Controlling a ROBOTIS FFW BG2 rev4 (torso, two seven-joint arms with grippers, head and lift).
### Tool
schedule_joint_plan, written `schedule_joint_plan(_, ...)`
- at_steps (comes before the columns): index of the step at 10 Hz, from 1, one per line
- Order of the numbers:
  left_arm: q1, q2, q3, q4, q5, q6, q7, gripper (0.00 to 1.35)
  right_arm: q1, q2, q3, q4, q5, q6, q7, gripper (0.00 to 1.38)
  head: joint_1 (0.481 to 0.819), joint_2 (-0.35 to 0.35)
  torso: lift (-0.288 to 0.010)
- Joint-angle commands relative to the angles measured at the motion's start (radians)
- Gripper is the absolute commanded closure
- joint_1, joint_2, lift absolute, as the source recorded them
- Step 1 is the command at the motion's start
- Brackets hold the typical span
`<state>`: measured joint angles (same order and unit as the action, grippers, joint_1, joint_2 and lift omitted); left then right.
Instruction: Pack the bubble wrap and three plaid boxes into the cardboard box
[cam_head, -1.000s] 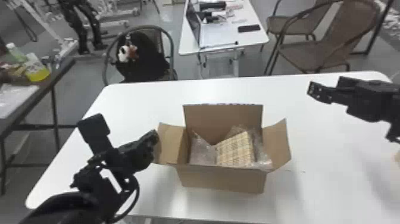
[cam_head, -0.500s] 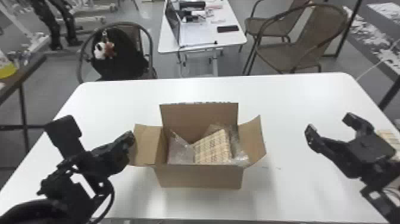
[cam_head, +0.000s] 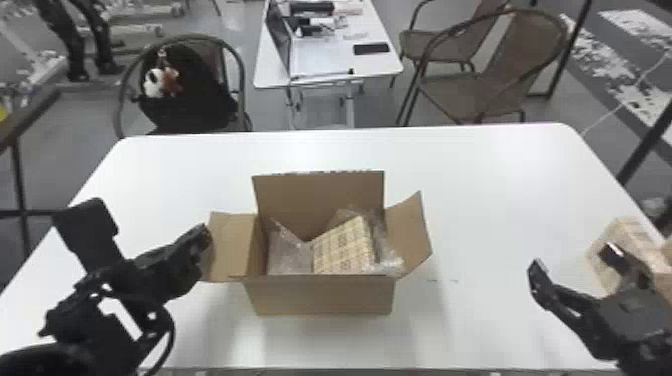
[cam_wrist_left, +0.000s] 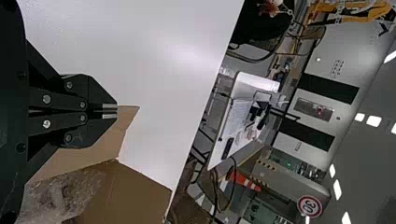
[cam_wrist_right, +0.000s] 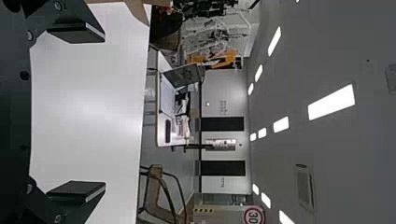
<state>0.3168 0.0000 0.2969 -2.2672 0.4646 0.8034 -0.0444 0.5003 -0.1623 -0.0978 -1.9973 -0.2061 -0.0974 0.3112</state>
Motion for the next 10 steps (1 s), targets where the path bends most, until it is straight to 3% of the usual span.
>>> schedule_joint_plan(1, 0.004, -0.003, 0.002, 0.0, 0.0, -0.003, 0.0, 1.21, 0.053, 0.024, -0.042, -0.006, 0.005, -0.005, 0.0, 0.18, 0.695, 0.067, -0.148)
schedule_joint_plan(6, 0.016, -0.003, 0.005, 0.0, 0.003, -0.006, 0.0, 1.21, 0.146, 0.032, -0.145, 0.04, -0.041, -0.005, 0.003, 0.18, 0.695, -0.007, -0.148)
schedule_joint_plan(8, 0.021, -0.003, 0.007, 0.0, 0.006, -0.01, 0.001, 1.21, 0.141, 0.063, -0.18, 0.064, -0.027, -0.01, 0.003, 0.18, 0.695, -0.037, -0.148)
schedule_joint_plan(10, 0.022, -0.003, 0.007, 0.0, 0.009, -0.016, 0.0, 1.21, 0.115, 0.07, -0.2, 0.092, -0.018, -0.015, 0.005, 0.18, 0.695, -0.057, -0.148)
